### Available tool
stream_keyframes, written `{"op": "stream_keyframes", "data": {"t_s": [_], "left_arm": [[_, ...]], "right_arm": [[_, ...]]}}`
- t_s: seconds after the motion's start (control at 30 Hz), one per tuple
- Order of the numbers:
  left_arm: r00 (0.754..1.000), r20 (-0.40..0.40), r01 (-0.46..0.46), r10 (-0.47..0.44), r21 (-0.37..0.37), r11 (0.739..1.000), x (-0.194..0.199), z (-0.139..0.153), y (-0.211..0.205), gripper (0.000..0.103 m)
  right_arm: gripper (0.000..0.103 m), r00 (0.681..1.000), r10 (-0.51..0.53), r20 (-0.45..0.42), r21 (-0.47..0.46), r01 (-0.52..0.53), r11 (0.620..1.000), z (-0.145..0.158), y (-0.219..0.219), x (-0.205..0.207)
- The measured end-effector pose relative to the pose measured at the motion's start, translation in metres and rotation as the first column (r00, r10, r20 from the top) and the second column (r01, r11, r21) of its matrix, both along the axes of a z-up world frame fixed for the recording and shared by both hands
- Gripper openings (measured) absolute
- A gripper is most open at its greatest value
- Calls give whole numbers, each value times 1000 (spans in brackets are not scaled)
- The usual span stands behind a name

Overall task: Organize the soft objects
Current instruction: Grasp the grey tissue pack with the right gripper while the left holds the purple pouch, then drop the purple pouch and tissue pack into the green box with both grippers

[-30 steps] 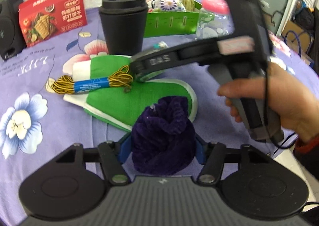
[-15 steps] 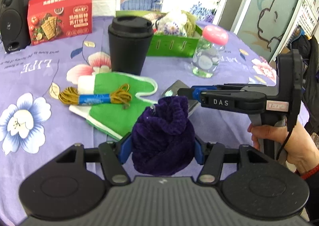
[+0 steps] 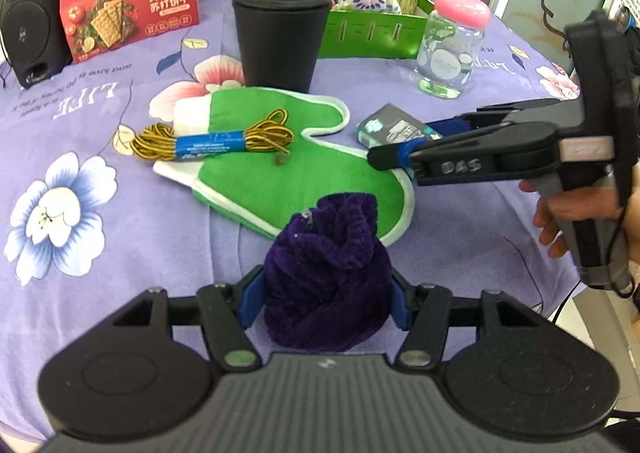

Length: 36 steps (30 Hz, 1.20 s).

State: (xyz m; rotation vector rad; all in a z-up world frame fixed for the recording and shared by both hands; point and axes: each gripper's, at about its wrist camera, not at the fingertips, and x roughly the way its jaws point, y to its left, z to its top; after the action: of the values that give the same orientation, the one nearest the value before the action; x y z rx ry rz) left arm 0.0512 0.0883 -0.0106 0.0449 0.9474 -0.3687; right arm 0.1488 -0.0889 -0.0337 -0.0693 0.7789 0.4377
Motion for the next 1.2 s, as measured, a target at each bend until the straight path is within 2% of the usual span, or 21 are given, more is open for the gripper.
{"op": "stream_keyframes", "data": {"t_s": [0.07, 0.2, 0.33, 0.37, 0.43, 0.6, 0.7, 0.8, 0.93, 1.07, 1.2], "left_arm": [[1000, -6, -5, 5, -17, 1000, 2, 0, 2, 61], [1000, -14, -4, 3, -34, 999, 3, -1, 5, 62], [1000, -19, -14, 13, -50, 999, 5, -2, 6, 61], [1000, -21, -19, 18, -58, 998, 5, -2, 7, 60], [999, -27, -37, 35, -77, 996, 4, -1, 9, 59], [997, 4, -81, 82, -141, 987, 0, 20, 20, 59], [996, 16, -81, 85, -178, 981, 12, 45, 26, 59], [995, 62, -61, 75, -201, 978, 45, 78, 28, 59], [983, 167, -45, 71, -158, 986, 113, 126, 19, 59], [972, 231, -24, 54, -131, 991, 190, 164, 2, 59], [970, 234, -47, 61, -66, 997, 261, 173, -21, 60]], "right_arm": [[46, 1000, -15, 12, -45, 15, 999, -6, 4, 4], [51, 1000, -21, 12, 14, 21, 1000, -12, -7, 9], [52, 1000, -14, 24, -30, 15, 999, -11, -2, 6], [50, 1000, -10, 23, -36, 11, 999, -10, -2, 6], [29, 1000, 3, 25, -13, -3, 1000, -7, -3, 5], [29, 999, -22, 43, 70, 19, 997, 7, -20, -5], [30, 994, -40, 101, 136, 26, 990, 34, -33, -14], [30, 983, -30, 182, 168, -1, 986, 73, -38, -8], [30, 954, -15, 301, 80, -9, 997, 125, -28, 35], [30, 945, -33, 324, 46, 20, 999, 154, -17, 98], [31, 962, -64, 266, 68, 48, 997, 157, -12, 153]]}}
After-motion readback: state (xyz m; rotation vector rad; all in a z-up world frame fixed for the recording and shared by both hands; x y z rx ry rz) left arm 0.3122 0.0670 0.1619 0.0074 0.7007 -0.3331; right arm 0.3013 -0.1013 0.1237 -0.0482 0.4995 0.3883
